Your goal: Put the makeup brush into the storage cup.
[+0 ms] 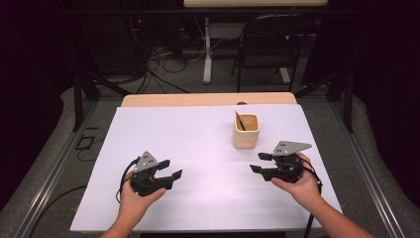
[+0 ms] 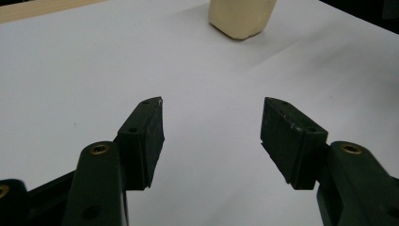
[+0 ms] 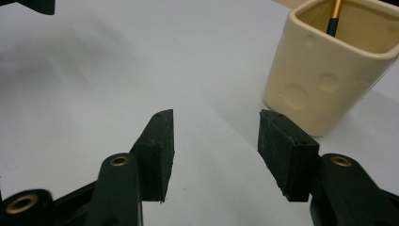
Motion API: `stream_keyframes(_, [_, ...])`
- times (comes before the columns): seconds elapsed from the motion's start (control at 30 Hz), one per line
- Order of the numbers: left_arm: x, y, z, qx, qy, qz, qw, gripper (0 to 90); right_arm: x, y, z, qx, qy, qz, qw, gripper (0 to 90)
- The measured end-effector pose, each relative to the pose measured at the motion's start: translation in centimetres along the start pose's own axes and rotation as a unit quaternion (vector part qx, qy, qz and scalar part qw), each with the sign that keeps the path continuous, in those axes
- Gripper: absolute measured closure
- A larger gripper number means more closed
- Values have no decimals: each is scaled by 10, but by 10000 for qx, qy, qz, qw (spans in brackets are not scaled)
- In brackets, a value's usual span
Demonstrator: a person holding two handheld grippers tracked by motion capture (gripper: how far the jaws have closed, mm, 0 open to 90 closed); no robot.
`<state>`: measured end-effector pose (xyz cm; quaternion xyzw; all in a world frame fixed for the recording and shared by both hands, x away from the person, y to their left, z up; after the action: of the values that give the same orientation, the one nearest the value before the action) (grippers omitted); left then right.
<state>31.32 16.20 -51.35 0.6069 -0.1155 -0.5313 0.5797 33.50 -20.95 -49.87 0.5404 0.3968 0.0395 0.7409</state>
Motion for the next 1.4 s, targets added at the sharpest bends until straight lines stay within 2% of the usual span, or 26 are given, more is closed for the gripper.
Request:
stream_keyframes(0.2, [-3, -7, -2, -44, -5, -83, 10000, 408, 1, -7, -3, 46, 4, -19, 10000, 464])
stream_keyframes(0.5, [-5, -18, -2, 10, 36, -207, 9998, 409, 0, -17, -5, 81, -30, -50, 10000, 466])
stream_keyframes(0.7, [-6, -23, -2, -44, 28, -103, 9999, 413, 0, -23, -6, 182, -25, -33, 9998, 468])
stream_keyframes(0.93, [-7, -28, -6, -210, -65, -62, 9997, 413, 0, -27, -7, 195, -27, -23, 9998, 471])
stream_keyframes(1.13, [-7, -32, -5, -134, 16, -134, 9998, 413, 1, -29, -8, 187, -47, 14, 9998, 473])
stream_keyframes(1.37, [-5, -34, -6, -152, 31, -125, 9998, 412, 1, -34, -11, 126, -82, 3, 9999, 475])
stream_keyframes(1.4, [-5, -35, -6, -166, 29, -111, 9998, 412, 0, -34, -11, 110, -96, -65, 9999, 475])
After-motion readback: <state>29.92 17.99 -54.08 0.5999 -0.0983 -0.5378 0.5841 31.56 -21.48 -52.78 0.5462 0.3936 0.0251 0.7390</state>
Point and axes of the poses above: each handheld gripper's, and its own axes: x roughly forward along the jaws, y roughly out of its top, z roughly to its right, the point moved 3 cm from there along x, roughly forward along the jaws, and after that the axes turned 13 degrees about -y, right-handed, at the moved point
